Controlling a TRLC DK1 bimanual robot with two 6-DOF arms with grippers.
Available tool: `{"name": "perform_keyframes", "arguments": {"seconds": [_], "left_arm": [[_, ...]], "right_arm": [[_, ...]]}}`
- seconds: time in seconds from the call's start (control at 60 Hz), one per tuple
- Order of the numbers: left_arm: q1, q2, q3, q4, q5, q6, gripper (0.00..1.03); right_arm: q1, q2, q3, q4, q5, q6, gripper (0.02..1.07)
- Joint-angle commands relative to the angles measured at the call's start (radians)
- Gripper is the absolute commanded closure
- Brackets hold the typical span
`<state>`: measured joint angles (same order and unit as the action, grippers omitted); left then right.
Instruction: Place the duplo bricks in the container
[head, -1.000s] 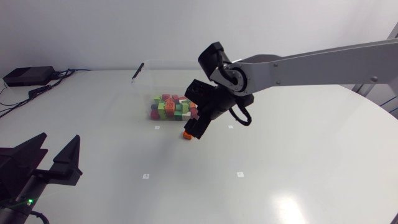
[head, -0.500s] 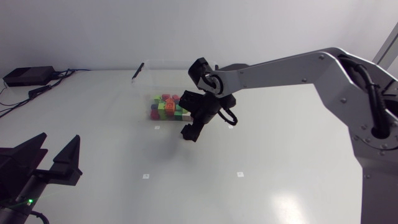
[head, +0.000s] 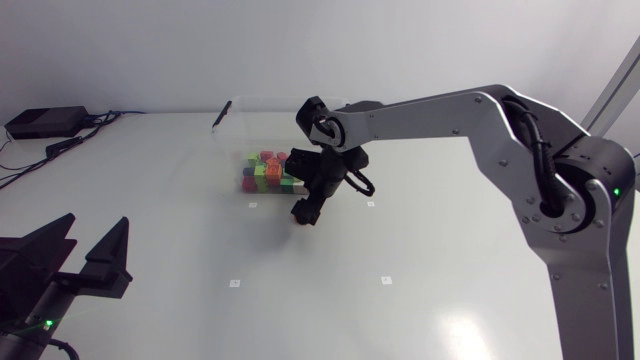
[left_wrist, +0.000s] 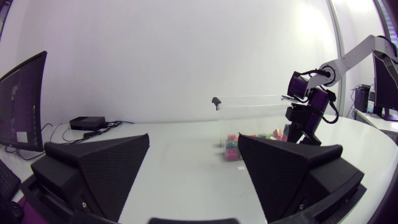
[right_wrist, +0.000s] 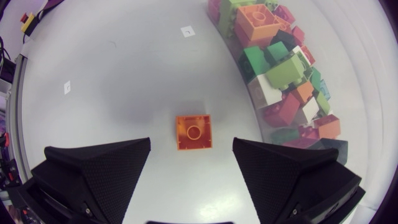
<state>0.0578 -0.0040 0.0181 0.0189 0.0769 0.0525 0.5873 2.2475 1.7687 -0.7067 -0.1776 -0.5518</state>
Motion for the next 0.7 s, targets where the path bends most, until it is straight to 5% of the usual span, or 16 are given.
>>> {"name": "perform_keyframes", "arguments": {"seconds": [0.0, 0.267, 0.683], "left_arm": [[-0.001, -0.010, -0.020, 0.000, -0.002, 0.000, 0.04], [-0.001, -0.010, -0.020, 0.000, -0.002, 0.000, 0.04], [-0.001, -0.010, -0.020, 0.000, -0.002, 0.001, 0.04]], "right_arm": [[0.003, 0.041, 0.025, -0.016, 0.018, -0.022, 0.14], [0.023, 0.058, 0.005, 0.006, 0.064, -0.020, 0.18], [0.059, 0.012, -0.086, 0.064, 0.101, -0.005, 0.76]]}}
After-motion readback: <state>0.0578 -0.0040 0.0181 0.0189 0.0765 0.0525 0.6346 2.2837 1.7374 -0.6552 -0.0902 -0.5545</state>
